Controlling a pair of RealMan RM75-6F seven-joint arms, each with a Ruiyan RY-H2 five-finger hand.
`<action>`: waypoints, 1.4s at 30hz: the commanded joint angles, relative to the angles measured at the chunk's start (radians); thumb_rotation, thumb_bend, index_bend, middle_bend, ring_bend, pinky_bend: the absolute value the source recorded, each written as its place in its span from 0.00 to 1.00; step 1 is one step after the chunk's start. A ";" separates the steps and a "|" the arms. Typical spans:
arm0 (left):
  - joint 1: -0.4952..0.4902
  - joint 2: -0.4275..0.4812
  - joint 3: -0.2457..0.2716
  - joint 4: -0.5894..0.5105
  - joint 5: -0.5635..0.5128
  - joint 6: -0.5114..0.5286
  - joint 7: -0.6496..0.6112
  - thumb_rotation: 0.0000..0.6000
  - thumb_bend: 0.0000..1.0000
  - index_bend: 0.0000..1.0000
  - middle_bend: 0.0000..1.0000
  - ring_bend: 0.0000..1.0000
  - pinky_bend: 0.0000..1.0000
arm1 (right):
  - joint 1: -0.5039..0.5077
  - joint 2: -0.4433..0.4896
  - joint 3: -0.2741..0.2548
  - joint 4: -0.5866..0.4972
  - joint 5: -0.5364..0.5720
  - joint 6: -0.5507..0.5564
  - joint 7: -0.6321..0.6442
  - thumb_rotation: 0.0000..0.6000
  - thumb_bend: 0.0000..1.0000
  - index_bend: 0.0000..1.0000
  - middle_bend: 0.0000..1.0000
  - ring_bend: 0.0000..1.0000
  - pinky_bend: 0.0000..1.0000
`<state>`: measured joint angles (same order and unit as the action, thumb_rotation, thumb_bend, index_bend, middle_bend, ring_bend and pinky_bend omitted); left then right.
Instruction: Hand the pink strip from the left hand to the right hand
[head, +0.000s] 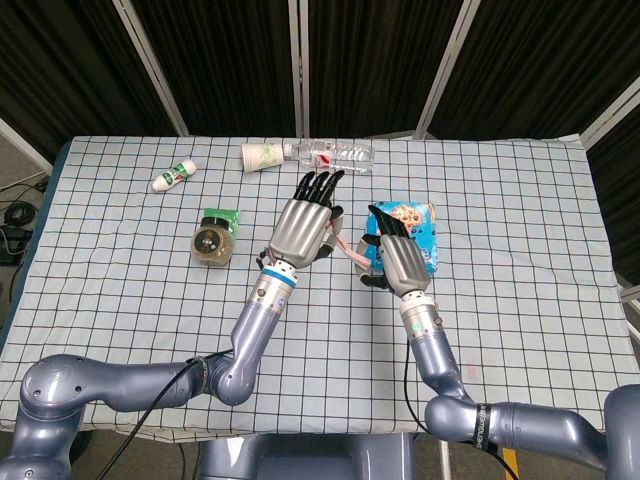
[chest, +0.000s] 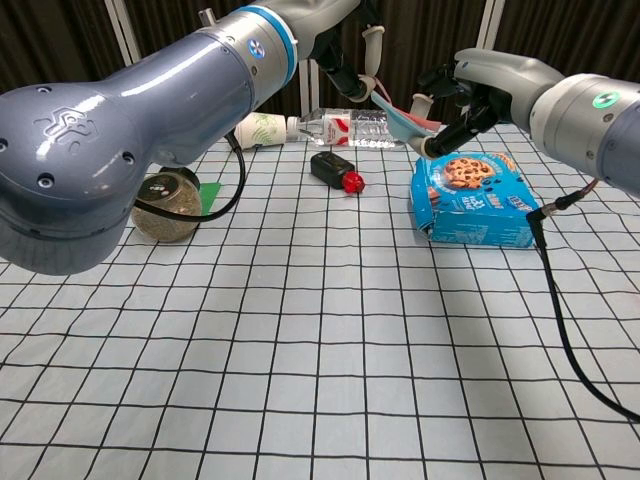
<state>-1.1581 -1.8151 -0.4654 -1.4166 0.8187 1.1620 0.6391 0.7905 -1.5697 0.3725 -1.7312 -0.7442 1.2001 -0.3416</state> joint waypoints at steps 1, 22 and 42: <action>0.000 0.001 0.001 -0.001 -0.001 0.000 0.000 1.00 0.56 0.73 0.00 0.00 0.00 | -0.001 0.000 -0.001 -0.002 -0.004 -0.001 0.001 1.00 0.36 0.65 0.04 0.00 0.00; 0.006 0.015 0.010 -0.005 -0.007 0.002 -0.003 1.00 0.56 0.73 0.00 0.00 0.00 | -0.034 0.022 -0.025 -0.010 -0.080 -0.005 0.035 1.00 0.49 0.81 0.10 0.00 0.00; 0.049 0.075 0.029 -0.024 -0.007 0.012 -0.014 1.00 0.56 0.73 0.00 0.00 0.00 | -0.104 0.073 -0.072 0.000 -0.181 -0.003 0.091 1.00 0.48 0.83 0.10 0.00 0.00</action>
<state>-1.1115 -1.7430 -0.4380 -1.4383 0.8109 1.1735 0.6258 0.6883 -1.4983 0.3018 -1.7319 -0.9227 1.1977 -0.2529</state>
